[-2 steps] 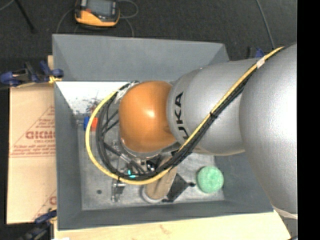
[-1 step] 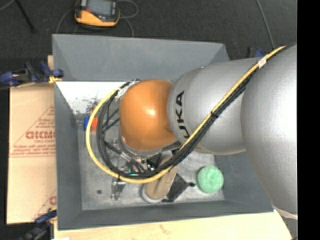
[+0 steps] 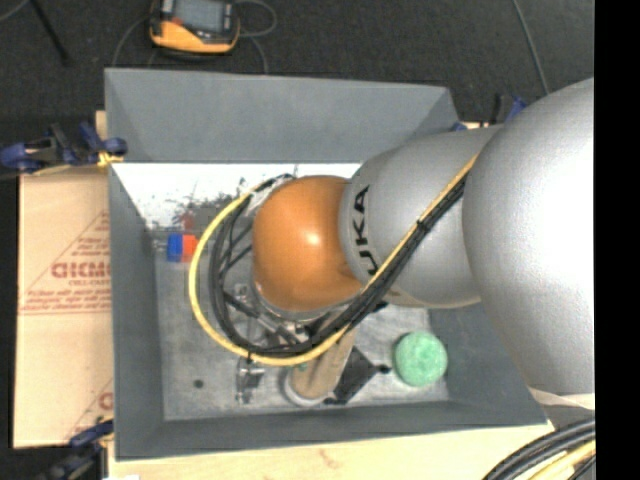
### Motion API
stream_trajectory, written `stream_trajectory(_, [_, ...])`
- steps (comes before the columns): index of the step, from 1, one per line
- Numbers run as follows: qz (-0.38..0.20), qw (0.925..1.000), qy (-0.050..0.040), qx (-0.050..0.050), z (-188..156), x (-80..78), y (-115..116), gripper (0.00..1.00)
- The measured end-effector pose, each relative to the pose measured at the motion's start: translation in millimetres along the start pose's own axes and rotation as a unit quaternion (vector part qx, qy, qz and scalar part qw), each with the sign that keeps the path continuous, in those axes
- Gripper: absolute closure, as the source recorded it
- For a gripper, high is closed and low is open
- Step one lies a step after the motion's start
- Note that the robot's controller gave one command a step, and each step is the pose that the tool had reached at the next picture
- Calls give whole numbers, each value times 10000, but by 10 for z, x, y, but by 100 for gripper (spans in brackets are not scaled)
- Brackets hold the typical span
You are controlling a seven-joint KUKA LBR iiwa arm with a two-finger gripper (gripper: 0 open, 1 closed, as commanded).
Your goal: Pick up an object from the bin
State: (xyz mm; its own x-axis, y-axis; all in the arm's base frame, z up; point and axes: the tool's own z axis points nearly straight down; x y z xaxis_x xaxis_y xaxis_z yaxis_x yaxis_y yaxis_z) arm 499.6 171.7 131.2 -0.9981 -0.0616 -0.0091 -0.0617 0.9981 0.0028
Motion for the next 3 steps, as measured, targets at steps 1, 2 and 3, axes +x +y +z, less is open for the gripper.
stream_trajectory(1, [663, 9978, 27, 10, 586, 50, -620, 100])
stream_trajectory(2, [668, 9978, 27, 9, 586, 50, -620, 100])
stream_trajectory(3, [610, 9981, 75, 23, 129, 135, -661, 100])
